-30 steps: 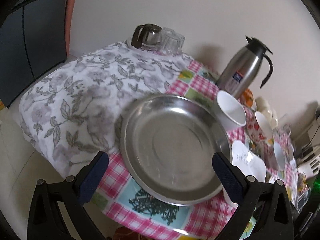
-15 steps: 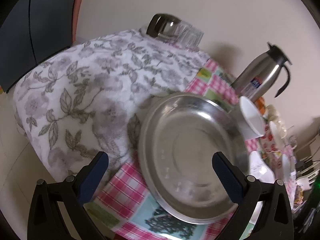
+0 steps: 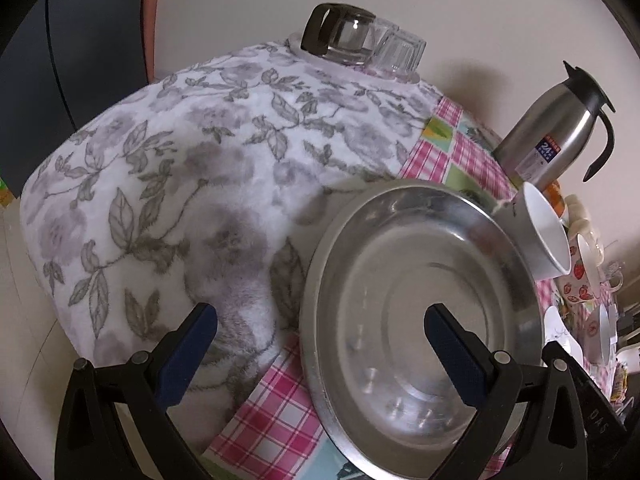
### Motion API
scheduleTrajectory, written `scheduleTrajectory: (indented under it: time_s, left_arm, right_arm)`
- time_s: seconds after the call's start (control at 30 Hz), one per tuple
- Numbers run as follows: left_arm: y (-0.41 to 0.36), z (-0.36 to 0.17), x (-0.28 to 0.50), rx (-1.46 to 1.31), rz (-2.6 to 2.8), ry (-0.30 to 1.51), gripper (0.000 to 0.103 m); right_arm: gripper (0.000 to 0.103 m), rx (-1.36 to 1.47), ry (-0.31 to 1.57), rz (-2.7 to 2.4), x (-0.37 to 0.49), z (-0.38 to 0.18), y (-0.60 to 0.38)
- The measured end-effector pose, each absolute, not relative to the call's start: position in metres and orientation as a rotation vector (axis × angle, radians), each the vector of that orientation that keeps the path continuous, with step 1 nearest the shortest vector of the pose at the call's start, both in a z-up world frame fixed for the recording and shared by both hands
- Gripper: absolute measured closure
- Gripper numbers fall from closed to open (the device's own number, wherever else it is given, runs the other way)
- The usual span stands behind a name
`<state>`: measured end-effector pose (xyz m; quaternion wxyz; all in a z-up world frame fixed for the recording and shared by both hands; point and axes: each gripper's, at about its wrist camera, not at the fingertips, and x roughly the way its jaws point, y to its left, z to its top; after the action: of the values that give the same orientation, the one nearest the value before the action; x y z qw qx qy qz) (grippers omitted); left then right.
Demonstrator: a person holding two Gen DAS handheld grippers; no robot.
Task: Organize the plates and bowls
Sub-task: 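Move the left gripper to the steel tray rim and close it while the right gripper approaches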
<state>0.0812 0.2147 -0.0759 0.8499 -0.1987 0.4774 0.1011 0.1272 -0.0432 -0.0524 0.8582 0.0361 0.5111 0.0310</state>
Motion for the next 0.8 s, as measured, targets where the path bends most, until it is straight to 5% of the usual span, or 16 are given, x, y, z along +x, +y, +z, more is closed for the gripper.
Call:
scheduleTrajectory:
  time_s: [0.3, 0.43, 0.8]
  left_arm:
    - [0.209, -0.088, 0.086, -0.400, 0.224, 1.083, 0.003]
    - [0.203, -0.091, 0.088, -0.378, 0.218, 1.114, 0.033]
    - [0.206, -0.094, 0.085, -0.349, 0.257, 1.128, 0.069]
  right_arm:
    - [0.021, 0.107, 1.076, 0.065, 0.129, -0.052, -0.045]
    - [0.021, 0.110, 1.072, 0.061, 0.128, -0.050, -0.047]
    - [0.021, 0.109, 1.068, 0.054, 0.128, -0.048, -0.048]
